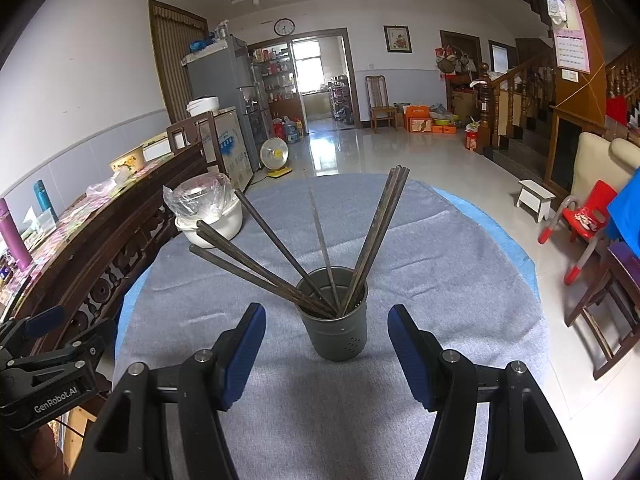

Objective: Organize utensils

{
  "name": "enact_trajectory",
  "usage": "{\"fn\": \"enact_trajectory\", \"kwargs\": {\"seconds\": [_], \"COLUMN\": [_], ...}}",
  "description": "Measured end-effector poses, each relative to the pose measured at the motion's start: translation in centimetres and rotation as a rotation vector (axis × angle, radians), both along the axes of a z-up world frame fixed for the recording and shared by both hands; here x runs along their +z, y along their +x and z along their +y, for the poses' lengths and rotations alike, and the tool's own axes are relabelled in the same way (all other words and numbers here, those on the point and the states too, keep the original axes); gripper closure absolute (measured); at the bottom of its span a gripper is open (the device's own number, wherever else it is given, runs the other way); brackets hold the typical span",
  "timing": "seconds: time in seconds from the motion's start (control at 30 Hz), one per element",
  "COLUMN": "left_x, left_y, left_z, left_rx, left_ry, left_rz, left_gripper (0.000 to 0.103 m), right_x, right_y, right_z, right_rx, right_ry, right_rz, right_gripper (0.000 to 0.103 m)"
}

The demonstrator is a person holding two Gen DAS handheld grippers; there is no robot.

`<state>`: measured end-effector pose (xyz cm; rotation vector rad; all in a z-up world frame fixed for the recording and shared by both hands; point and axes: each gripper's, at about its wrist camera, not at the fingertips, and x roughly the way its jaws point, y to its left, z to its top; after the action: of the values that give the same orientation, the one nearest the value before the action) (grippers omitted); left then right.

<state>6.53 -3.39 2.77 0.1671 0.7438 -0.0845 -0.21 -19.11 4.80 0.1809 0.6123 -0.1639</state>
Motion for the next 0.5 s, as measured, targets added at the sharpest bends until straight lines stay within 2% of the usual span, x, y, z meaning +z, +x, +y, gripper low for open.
{"fn": "enact_trajectory", "kwargs": {"seconds": [0.5], "left_x": [0.44], "left_y": [-0.33], "left_z": [0.41], "left_rx": [-0.021], "left_ry": [0.002], "left_rz": [-0.014], "left_gripper": [0.018], "right_x": [0.36], "right_y": [-0.36], "right_z": [0.77], "right_rx": [-0.015], "right_ry": [-0.018], "right_rz": [-0.011], "right_gripper": [0.035]}}
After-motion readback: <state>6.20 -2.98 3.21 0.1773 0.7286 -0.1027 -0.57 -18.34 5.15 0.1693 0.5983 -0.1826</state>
